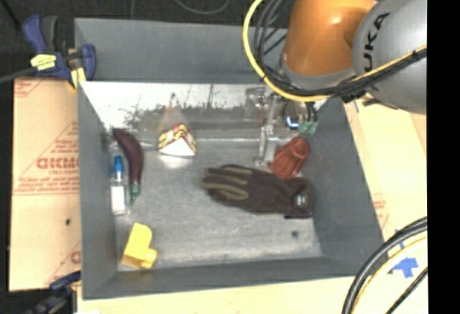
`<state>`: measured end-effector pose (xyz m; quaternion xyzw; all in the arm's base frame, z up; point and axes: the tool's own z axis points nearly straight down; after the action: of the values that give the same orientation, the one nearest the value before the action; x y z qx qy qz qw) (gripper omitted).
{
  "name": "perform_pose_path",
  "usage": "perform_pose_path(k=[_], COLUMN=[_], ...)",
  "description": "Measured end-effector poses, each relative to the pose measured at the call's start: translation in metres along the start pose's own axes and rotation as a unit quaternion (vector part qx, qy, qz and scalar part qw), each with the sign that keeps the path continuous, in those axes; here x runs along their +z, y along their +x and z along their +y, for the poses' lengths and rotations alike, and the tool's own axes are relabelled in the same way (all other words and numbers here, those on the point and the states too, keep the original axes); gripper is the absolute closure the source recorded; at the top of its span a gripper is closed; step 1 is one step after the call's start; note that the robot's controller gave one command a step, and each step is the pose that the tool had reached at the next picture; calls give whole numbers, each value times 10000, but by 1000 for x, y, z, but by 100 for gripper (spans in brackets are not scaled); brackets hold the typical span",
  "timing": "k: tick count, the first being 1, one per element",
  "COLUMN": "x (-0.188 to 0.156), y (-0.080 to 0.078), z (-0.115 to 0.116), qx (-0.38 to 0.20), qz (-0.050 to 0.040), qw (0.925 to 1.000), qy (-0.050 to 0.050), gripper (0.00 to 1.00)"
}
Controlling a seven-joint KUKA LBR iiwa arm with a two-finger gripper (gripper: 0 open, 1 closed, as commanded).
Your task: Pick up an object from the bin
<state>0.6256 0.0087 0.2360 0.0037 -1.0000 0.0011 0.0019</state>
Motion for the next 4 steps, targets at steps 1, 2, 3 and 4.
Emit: perform_pose_path(k=[1,2,3,4], x=[-5,62,93,99], y=[-1,22,36,36], z=[0,8,9,-10], qx=[1,308,553,1562], qz=[-44,-47,-8,-51], qw=[10000,9995,9985,9877], qy=[-1,-13,-10,-19], gripper=[0,0,0,0])
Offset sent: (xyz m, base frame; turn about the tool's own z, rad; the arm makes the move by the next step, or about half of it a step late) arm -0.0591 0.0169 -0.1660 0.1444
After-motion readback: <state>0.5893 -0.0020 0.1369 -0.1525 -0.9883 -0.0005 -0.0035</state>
